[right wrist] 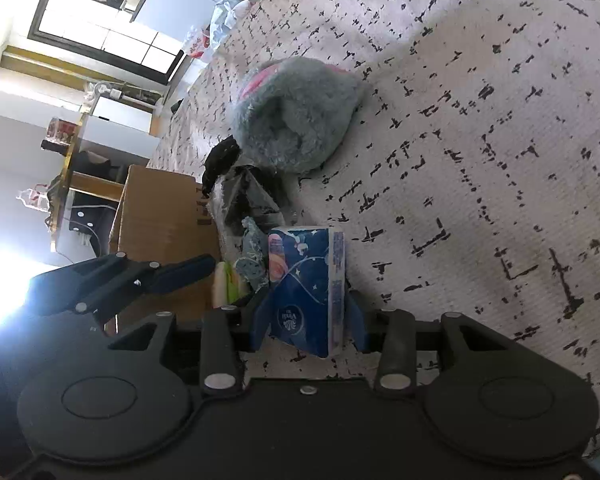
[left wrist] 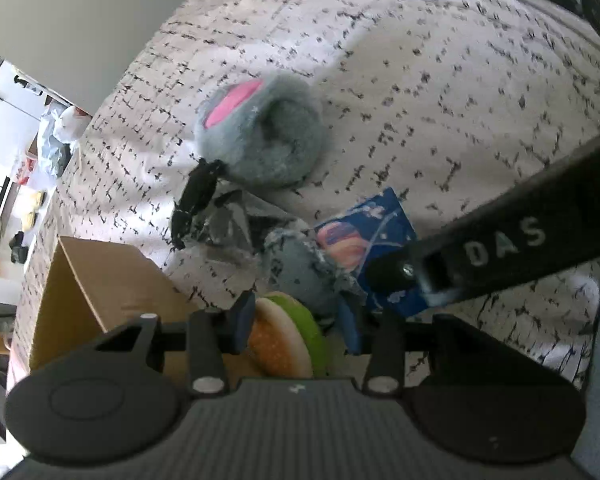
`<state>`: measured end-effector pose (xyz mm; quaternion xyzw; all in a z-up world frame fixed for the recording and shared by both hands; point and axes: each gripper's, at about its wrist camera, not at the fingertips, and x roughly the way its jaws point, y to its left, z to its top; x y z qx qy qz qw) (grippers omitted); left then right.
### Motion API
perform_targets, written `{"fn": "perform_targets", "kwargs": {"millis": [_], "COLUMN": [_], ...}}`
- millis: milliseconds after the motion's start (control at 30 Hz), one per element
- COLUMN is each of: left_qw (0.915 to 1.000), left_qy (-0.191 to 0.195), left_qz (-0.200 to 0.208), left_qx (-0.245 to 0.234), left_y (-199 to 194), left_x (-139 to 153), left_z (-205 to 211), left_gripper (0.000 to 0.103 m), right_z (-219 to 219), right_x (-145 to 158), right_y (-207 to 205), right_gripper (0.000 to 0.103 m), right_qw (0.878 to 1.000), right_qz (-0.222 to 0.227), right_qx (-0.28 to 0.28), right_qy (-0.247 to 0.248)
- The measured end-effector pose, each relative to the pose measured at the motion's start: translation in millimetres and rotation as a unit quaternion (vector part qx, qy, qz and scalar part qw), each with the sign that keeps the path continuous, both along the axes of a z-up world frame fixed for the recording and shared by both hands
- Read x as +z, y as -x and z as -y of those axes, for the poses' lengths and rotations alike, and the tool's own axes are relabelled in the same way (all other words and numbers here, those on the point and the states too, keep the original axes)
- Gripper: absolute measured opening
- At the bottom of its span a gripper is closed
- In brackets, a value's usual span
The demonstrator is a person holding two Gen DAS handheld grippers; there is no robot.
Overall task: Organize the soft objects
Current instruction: 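Close the left tool on the ball while the right tool closes on the tissue pack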
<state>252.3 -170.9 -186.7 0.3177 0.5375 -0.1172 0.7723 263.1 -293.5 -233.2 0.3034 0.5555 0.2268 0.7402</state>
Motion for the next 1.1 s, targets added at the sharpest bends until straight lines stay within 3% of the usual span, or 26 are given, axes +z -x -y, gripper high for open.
{"fn": "perform_targets", "kwargs": {"millis": [100, 300, 467, 600, 767, 1100], "left_qw": [0.9998, 0.9999, 0.9997, 0.9987, 0.9982, 0.9892], "left_qy": [-0.019, -0.009, 0.014, 0.045, 0.056, 0.128], "left_qz": [-0.003, -0.004, 0.006, 0.001, 0.011, 0.035], "left_qx": [-0.001, 0.010, 0.020, 0.025, 0.016, 0.062], "left_y": [0, -5, -5, 0, 9, 18], "left_x": [-9, -13, -7, 1, 10, 44], "left_z": [0, -7, -15, -17, -15, -37], "left_gripper": [0.041, 0.022, 0.013, 0.013, 0.013, 0.013], "right_z": [-3, 6, 13, 16, 15, 9], "right_x": [-4, 5, 14, 25, 33, 59], "right_y": [2, 9, 12, 17, 23, 30], "right_gripper": [0.030, 0.023, 0.023, 0.023, 0.023, 0.023], "right_qw": [1.000, 1.000, 0.999, 0.998, 0.996, 0.990], "right_qz": [-0.001, 0.014, 0.026, 0.041, 0.050, 0.088], "right_qx": [-0.004, -0.025, -0.038, -0.044, -0.053, -0.062], "right_qy": [0.005, 0.010, 0.018, 0.034, 0.057, 0.094]}}
